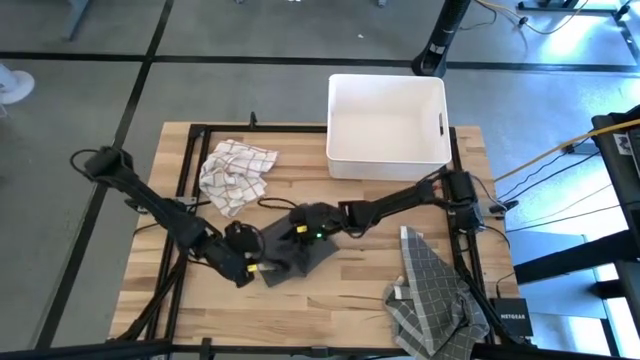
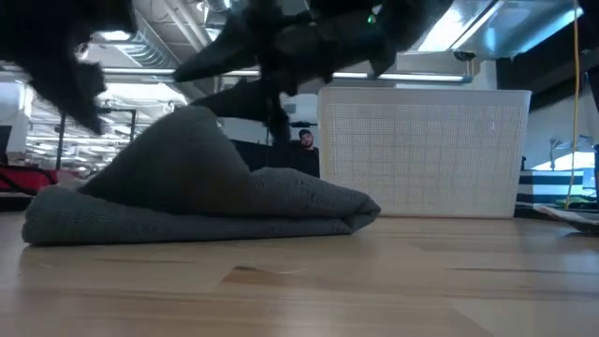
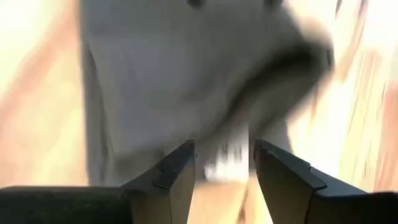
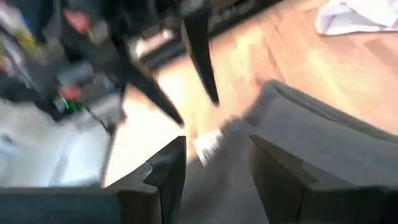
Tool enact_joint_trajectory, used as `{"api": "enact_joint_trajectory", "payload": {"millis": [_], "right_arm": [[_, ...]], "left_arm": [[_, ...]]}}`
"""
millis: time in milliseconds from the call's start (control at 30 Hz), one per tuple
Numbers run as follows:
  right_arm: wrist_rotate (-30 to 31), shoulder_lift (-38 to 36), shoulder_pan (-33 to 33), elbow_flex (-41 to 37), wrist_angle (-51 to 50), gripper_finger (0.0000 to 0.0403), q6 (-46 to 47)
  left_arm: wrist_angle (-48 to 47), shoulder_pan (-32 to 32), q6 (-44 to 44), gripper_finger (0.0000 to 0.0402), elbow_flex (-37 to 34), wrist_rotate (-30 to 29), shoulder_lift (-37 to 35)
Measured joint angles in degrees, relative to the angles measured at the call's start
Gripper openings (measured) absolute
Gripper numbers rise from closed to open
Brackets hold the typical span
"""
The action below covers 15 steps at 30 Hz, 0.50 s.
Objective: Fold towel
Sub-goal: Fold the gray towel
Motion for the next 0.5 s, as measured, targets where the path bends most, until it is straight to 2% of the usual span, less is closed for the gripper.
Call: {"api": "enact_joint_trajectory", "payload": {"millis": [67, 233, 333, 500], "right_arm": [[0.49, -2.57, -0.02, 0.00, -7.53, 0.0174, -5.27], [8.70, -7.16, 1.87, -0.07, -24.48, 0.0175, -18.19], [13.36, -7.08, 3.75, -2.29, -25.01, 0.0175, -22.42], [13.91, -6.43, 5.79, -6.72, -17.03, 0.0175, -26.56]], "left_arm": [[2.36, -0.06, 1.69, 0.0155, 0.00, -2.48, 0.08], [12.16, 1.00, 10.84, 0.0155, 0.00, -2.52, 2.78], [16.97, 1.63, 17.10, 0.0155, 0.00, -2.11, 5.41], [22.54, 2.53, 24.00, 0.0155, 0.00, 0.76, 10.15]]}}
